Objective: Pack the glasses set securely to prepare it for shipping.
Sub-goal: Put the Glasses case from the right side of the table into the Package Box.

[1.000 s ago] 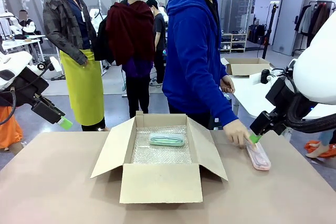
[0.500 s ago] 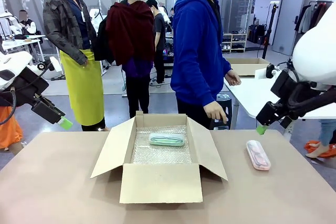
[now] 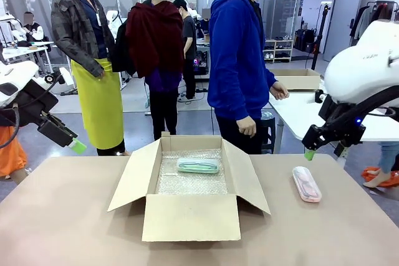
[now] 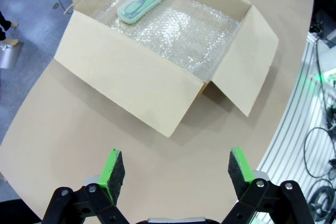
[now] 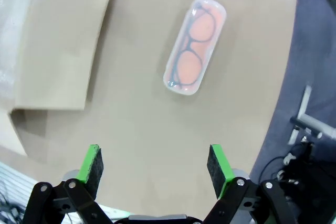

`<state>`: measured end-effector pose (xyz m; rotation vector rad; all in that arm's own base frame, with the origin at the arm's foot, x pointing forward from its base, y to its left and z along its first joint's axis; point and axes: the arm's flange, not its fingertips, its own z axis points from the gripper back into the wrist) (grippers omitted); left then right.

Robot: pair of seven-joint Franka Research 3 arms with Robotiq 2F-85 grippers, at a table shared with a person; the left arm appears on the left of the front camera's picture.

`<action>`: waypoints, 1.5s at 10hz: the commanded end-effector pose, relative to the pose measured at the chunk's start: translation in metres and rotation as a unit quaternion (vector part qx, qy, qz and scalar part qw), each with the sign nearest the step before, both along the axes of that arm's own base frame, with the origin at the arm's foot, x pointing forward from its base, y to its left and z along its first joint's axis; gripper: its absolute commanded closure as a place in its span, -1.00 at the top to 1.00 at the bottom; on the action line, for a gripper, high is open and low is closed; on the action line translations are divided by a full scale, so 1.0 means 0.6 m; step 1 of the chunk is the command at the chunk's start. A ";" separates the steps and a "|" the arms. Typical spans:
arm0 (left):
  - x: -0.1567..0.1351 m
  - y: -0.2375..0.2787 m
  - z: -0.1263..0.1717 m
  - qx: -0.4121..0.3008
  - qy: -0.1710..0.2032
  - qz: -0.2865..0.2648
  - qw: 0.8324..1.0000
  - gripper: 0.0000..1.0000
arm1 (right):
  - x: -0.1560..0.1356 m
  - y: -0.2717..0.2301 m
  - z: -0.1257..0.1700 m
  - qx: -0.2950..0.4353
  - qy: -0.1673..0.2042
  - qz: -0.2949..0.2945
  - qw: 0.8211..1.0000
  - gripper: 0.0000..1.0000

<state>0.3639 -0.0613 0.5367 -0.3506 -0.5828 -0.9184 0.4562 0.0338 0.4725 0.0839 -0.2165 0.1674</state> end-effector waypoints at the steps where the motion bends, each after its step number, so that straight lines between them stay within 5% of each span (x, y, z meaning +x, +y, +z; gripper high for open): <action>1: -0.001 0.004 0.003 -0.011 0.000 -0.010 1.000 1.00 | 0.052 0.020 -0.050 0.004 0.003 -0.064 0.998 1.00; 10: -0.001 0.004 0.003 -0.011 0.000 -0.010 1.000 1.00 | 0.169 -0.023 -0.242 -0.036 -0.009 -0.156 0.987 1.00; 15: -0.001 0.004 0.003 -0.011 0.000 -0.010 1.000 1.00 | 0.190 -0.014 -0.273 -0.046 0.013 -0.152 0.987 1.00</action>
